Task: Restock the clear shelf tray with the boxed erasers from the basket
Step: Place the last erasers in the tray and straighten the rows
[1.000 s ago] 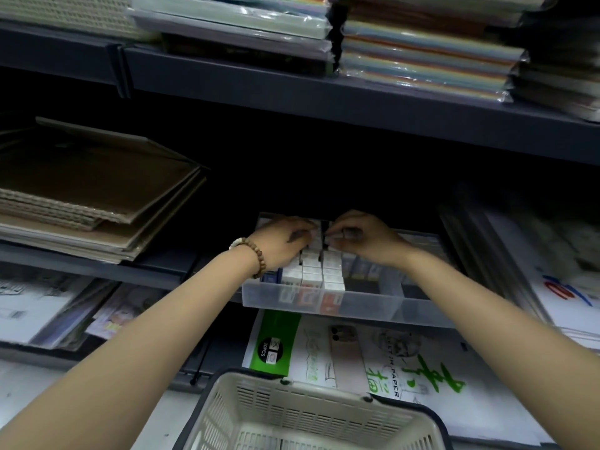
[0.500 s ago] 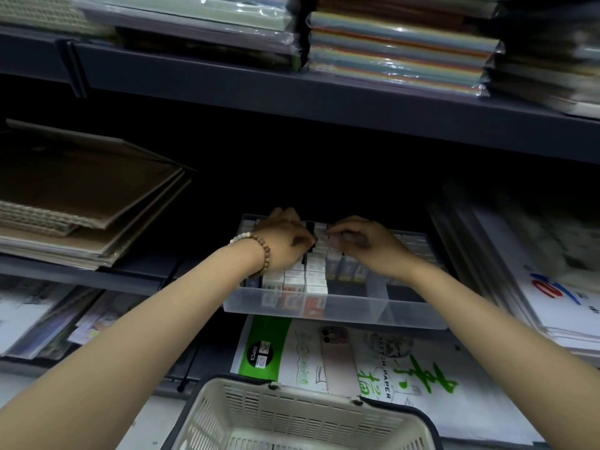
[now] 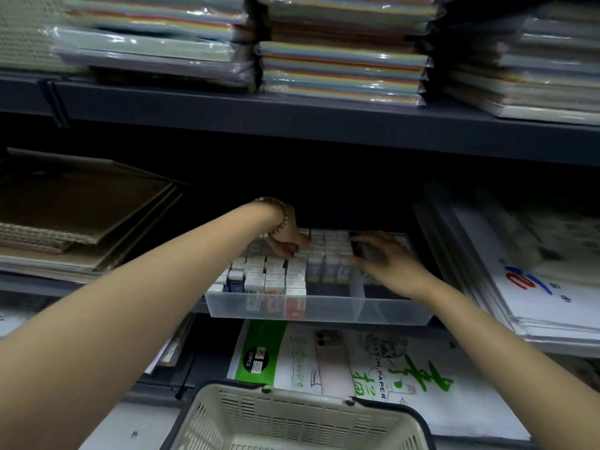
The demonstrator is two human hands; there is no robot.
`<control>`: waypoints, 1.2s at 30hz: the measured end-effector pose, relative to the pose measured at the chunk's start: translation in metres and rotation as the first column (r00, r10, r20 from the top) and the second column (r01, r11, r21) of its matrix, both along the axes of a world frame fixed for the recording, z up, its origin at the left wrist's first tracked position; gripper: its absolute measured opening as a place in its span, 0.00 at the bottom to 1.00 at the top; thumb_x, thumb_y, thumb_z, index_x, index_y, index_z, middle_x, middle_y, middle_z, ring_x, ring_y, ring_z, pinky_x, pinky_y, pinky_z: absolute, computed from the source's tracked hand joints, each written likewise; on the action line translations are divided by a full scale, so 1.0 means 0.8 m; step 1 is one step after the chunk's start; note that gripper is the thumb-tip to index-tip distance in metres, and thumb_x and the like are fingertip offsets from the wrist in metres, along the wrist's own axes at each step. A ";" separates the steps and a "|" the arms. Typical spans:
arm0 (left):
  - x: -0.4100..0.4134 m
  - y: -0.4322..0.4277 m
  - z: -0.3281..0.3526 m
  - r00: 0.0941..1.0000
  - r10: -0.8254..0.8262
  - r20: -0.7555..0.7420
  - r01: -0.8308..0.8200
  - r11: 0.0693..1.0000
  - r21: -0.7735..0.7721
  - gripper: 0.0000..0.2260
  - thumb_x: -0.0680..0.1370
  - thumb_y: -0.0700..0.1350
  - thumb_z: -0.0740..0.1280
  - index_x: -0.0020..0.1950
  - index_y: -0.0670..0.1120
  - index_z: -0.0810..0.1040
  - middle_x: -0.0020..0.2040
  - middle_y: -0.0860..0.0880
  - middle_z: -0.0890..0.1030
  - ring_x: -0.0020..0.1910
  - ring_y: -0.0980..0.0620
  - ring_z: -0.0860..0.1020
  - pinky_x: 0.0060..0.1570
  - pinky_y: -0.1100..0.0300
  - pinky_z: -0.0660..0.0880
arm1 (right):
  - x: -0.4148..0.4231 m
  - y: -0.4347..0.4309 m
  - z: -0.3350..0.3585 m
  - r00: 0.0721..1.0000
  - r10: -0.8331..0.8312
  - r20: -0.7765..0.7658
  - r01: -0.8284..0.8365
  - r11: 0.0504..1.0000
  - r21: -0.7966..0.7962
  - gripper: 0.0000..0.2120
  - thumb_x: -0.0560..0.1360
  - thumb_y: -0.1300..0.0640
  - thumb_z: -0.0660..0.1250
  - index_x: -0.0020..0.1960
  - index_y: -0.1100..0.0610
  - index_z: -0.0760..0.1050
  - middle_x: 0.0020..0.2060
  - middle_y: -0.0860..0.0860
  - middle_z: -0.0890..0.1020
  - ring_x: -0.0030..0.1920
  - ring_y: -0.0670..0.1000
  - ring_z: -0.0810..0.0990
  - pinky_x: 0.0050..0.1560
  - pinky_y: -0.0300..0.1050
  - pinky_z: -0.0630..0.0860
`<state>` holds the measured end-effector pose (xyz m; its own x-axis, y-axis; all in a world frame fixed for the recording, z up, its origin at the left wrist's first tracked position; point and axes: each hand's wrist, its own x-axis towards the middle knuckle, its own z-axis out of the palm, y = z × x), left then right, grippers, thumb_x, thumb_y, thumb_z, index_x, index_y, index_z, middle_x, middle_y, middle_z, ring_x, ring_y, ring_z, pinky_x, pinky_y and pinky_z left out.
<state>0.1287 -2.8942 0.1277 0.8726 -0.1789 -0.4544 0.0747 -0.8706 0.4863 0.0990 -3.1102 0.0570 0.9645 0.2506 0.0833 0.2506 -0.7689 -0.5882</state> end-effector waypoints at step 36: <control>-0.029 0.025 -0.010 0.994 0.095 0.052 -0.097 0.995 0.028 0.10 0.79 0.47 0.64 0.52 0.40 0.79 0.30 0.49 0.73 0.22 0.58 0.70 0.25 0.68 0.69 | -0.048 0.035 -0.002 0.997 0.058 0.055 -0.043 0.971 -0.235 0.33 0.75 0.35 0.56 0.75 0.47 0.56 0.75 0.48 0.58 0.76 0.49 0.54 0.74 0.51 0.54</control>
<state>0.1052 -2.8743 0.1199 0.9070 -0.0801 -0.4134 0.1348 -0.8749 0.4652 0.0610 -3.0820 0.0555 0.9451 0.3182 0.0747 0.3223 -0.8687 -0.3762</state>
